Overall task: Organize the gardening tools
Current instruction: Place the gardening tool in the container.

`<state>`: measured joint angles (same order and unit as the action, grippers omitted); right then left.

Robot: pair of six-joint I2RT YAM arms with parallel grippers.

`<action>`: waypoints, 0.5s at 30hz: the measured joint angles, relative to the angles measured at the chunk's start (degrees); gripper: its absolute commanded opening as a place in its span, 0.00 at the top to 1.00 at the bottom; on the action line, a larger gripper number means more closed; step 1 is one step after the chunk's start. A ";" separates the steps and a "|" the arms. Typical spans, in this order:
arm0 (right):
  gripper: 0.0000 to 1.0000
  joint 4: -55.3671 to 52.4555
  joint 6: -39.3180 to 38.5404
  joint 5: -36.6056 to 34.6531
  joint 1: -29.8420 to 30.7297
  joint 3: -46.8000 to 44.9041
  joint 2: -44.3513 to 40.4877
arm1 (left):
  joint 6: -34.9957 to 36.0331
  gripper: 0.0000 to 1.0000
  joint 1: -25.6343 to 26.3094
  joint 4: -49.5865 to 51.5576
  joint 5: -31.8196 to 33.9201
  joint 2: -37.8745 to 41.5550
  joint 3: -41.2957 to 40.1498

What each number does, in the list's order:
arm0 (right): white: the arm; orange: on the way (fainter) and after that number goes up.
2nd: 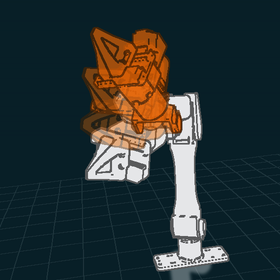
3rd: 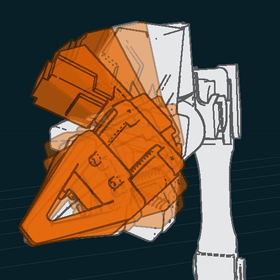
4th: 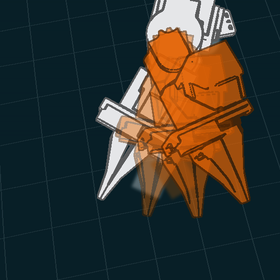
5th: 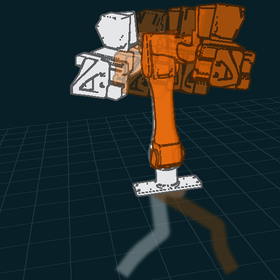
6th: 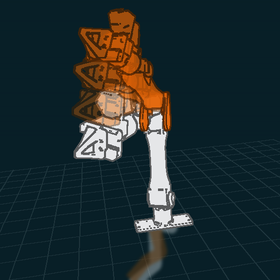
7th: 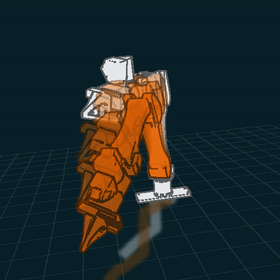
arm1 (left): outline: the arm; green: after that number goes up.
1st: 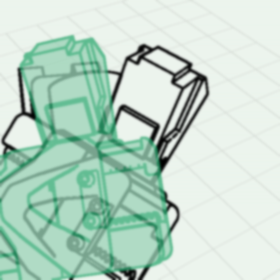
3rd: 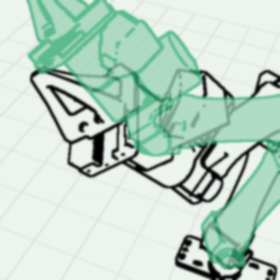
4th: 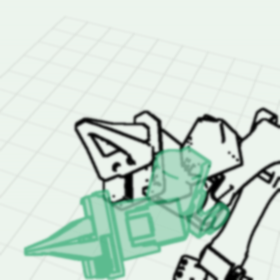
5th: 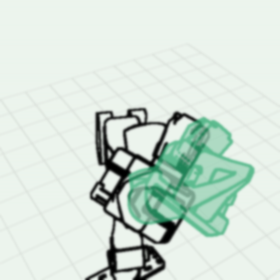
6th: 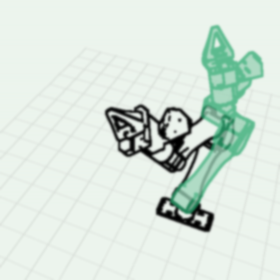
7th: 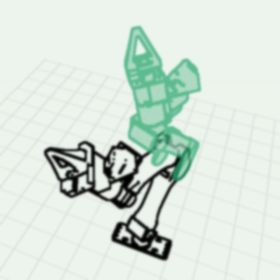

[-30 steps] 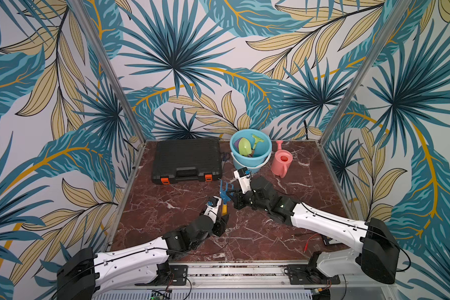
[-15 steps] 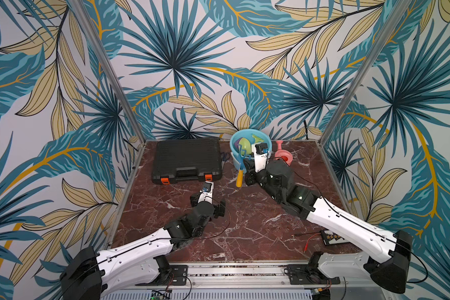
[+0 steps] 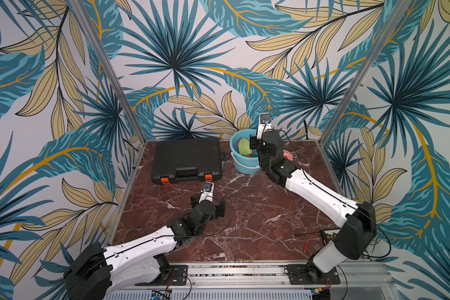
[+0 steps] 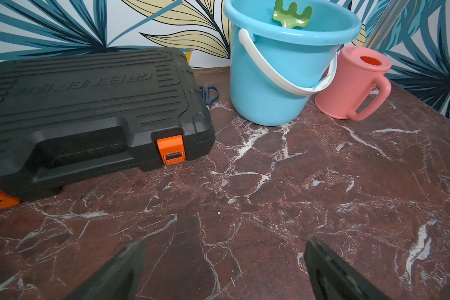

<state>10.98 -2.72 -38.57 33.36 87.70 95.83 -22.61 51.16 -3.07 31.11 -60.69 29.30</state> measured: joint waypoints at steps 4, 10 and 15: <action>1.00 -3.91 1.90 5.77 -4.55 8.02 6.29 | -0.02 0.00 0.00 -0.04 -0.35 0.09 -0.02; 1.00 -10.97 7.13 20.41 -10.38 12.41 13.46 | -0.02 0.00 0.00 -0.15 -0.83 0.09 -0.07; 0.95 -14.34 9.51 28.96 -12.46 12.31 18.03 | -0.02 0.00 0.00 -0.33 -1.55 -0.09 -0.07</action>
<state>-3.36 6.79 -9.61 20.91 100.01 113.86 -22.63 51.16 -3.40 29.56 -60.77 29.23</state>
